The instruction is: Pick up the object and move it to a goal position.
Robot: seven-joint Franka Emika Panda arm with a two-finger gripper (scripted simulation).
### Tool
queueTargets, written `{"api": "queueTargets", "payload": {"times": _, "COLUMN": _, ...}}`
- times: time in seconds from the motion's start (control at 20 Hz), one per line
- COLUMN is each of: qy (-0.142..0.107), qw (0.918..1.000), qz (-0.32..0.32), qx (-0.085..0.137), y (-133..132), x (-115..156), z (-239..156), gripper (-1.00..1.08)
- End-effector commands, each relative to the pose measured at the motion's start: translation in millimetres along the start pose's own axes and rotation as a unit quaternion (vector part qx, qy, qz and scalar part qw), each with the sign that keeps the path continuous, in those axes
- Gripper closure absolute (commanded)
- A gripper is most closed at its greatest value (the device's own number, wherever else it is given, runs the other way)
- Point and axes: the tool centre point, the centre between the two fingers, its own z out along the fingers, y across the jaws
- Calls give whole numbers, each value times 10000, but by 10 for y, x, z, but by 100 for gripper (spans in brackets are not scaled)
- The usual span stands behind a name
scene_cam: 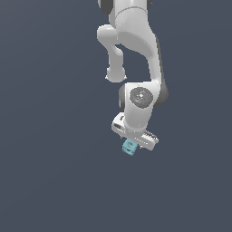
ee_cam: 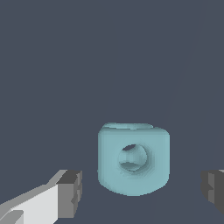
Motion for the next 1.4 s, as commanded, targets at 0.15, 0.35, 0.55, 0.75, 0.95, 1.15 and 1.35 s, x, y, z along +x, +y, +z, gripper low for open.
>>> {"api": "queueTargets", "payload": {"times": 0.15, "qy": 0, "qw": 10000, "qz": 12, "qx": 0, "y": -5, "x": -2, "z": 19, "gripper": -92}}
{"api": "queueTargets", "payload": {"times": 0.35, "qy": 0, "qw": 10000, "qz": 19, "qx": 1, "y": -3, "x": -3, "z": 139, "gripper": -92}}
{"api": "queueTargets", "payload": {"times": 0.55, "qy": 1, "qw": 10000, "qz": 26, "qx": 1, "y": -2, "x": -11, "z": 357, "gripper": -92}}
{"api": "queueTargets", "payload": {"times": 0.75, "qy": 1, "qw": 10000, "qz": 32, "qx": 2, "y": -2, "x": -10, "z": 492, "gripper": -92}}
{"api": "queueTargets", "payload": {"times": 0.95, "qy": 1, "qw": 10000, "qz": 32, "qx": 2, "y": -10, "x": -1, "z": 509, "gripper": -92}}
{"api": "queueTargets", "payload": {"times": 1.15, "qy": 1, "qw": 10000, "qz": 32, "qx": 2, "y": -10, "x": -1, "z": 509, "gripper": 108}}
{"api": "queueTargets", "payload": {"times": 1.35, "qy": 1, "qw": 10000, "qz": 32, "qx": 2, "y": -10, "x": -1, "z": 509, "gripper": 108}}
